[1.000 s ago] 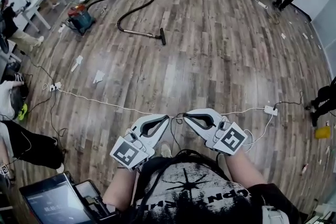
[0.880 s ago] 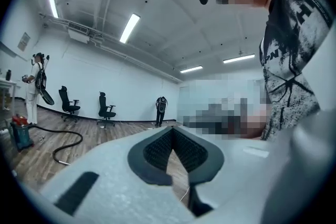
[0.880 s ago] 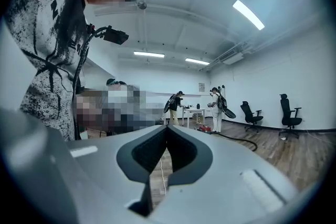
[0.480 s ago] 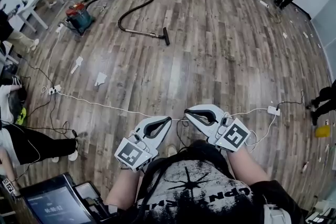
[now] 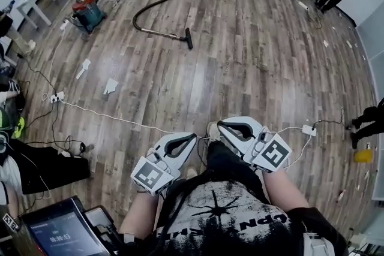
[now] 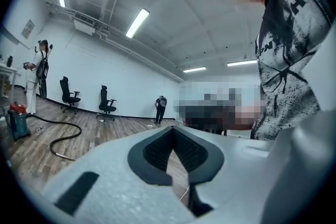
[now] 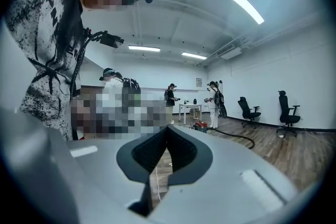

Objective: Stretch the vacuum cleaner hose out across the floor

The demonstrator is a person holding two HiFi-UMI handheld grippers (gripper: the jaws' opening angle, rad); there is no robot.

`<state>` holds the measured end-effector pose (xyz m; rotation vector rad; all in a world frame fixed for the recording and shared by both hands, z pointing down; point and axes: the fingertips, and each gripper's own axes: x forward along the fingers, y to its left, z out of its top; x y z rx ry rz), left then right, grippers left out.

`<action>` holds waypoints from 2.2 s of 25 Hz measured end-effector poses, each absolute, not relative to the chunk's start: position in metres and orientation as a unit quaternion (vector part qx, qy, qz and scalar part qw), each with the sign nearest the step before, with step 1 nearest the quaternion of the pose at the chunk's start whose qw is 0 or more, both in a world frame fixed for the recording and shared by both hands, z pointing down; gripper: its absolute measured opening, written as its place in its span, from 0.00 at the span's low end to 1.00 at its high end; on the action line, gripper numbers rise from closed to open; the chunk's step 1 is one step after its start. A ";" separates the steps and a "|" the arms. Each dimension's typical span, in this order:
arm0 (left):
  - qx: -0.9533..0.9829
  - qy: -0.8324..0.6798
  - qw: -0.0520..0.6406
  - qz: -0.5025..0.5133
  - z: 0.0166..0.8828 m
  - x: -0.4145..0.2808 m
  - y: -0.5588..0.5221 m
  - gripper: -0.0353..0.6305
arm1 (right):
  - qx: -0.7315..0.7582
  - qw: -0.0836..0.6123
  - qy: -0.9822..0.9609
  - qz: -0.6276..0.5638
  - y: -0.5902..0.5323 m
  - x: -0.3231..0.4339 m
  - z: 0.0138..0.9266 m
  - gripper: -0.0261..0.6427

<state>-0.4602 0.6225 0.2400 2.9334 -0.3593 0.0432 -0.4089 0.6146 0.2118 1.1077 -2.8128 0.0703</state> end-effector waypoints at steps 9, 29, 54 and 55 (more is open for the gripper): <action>0.979 -0.165 0.106 0.047 0.254 -0.410 0.541 0.05 | 0.322 -0.010 -0.946 -0.021 0.521 -0.369 0.196 0.05; 0.965 -0.245 0.070 0.066 0.231 -0.267 0.359 0.05 | 0.258 -0.056 -0.964 -0.004 0.358 -0.211 0.197 0.05; 0.981 -0.181 0.042 0.057 0.212 -0.291 0.190 0.05 | 0.348 -0.030 -0.937 -0.013 0.194 -0.228 0.196 0.05; 0.982 -0.177 0.039 0.057 0.210 -0.296 0.179 0.05 | 0.357 -0.032 -0.933 -0.017 0.182 -0.232 0.193 0.05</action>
